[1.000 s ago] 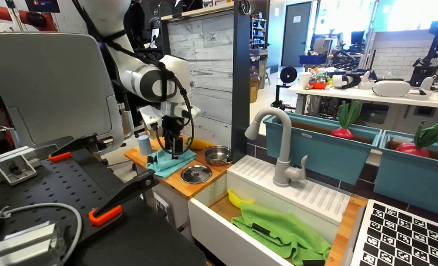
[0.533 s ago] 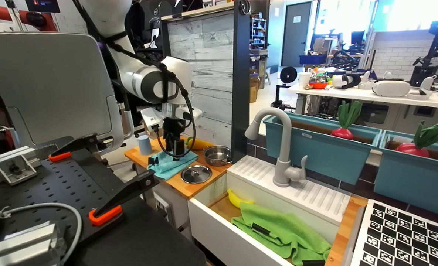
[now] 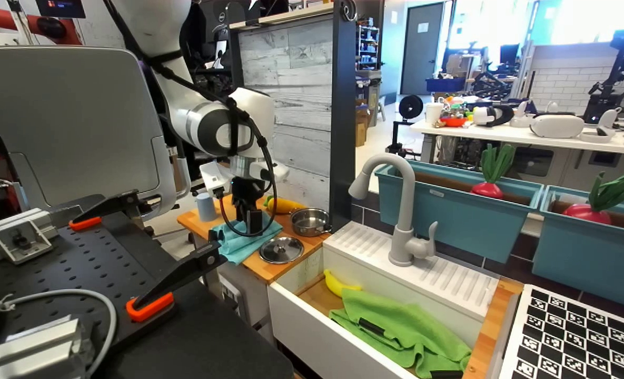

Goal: Slide the blue cloth slightly to the right

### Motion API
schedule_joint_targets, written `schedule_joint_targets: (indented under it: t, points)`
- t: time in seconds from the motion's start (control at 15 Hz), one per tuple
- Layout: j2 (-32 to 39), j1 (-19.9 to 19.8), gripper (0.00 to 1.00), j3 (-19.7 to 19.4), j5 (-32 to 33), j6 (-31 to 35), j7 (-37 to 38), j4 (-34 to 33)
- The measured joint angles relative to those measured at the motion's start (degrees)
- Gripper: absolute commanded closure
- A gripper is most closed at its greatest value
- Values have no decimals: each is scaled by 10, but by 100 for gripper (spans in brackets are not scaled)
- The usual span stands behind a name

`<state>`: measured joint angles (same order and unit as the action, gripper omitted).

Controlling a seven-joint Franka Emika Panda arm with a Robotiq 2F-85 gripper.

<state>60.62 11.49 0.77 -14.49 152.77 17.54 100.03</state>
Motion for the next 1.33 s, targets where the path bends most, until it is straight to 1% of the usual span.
schedule_joint_targets:
  t: [0.27, 0.73, 1.07, 1.33]
  points:
    - [0, -12, 0, 0, 0, 25, 0, 22]
    - [-5, -27, 0, 0, 0, 26, 0, 25]
    - [-15, -27, 0, 0, 0, 26, 0, 24]
    - [-37, -23, 0, 0, 0, 26, 0, 28]
